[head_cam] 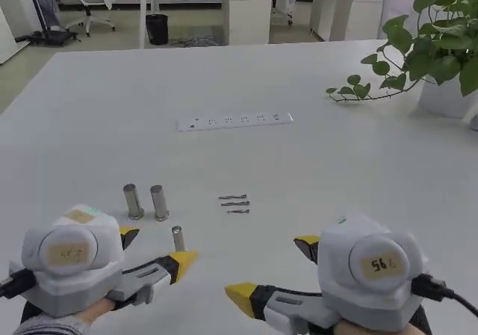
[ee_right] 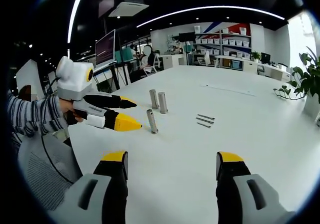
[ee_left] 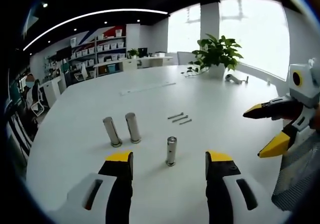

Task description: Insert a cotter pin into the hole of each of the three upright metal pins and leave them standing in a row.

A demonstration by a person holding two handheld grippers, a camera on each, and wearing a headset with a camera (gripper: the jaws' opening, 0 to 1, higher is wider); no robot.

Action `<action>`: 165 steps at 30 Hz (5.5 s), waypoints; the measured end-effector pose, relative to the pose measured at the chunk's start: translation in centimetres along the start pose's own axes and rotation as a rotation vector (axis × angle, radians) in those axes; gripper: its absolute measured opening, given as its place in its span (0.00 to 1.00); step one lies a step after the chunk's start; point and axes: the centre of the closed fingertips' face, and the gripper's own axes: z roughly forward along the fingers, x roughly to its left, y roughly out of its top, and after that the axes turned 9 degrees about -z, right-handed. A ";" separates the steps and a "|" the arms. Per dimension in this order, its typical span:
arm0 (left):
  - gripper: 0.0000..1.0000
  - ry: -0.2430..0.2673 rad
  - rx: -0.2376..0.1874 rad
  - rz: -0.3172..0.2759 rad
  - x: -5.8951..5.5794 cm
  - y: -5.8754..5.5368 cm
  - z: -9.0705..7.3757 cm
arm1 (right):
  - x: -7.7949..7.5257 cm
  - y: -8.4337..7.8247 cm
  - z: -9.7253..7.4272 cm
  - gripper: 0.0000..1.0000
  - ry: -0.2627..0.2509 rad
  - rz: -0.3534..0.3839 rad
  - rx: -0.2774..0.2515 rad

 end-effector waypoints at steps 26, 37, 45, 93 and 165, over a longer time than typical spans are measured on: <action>0.92 0.038 -0.036 -0.034 1.2 -0.8 -2.8 | -6.2 2.6 6.7 0.40 0.164 -0.193 0.153; 0.97 0.067 -0.051 -0.024 2.0 -0.9 -3.1 | -7.2 1.5 10.5 0.28 0.199 -0.271 0.261; 0.98 0.080 -0.043 -0.031 2.5 -1.2 -3.0 | -7.4 0.8 12.0 0.20 0.228 -0.315 0.326; 0.70 0.039 -0.076 -0.056 1.8 -0.3 -2.8 | -6.0 2.2 9.9 0.00 0.268 -0.564 0.274; 0.00 -0.392 -0.013 -0.350 -6.4 -1.4 -2.3 | 7.7 2.4 3.8 0.00 0.445 -1.106 0.038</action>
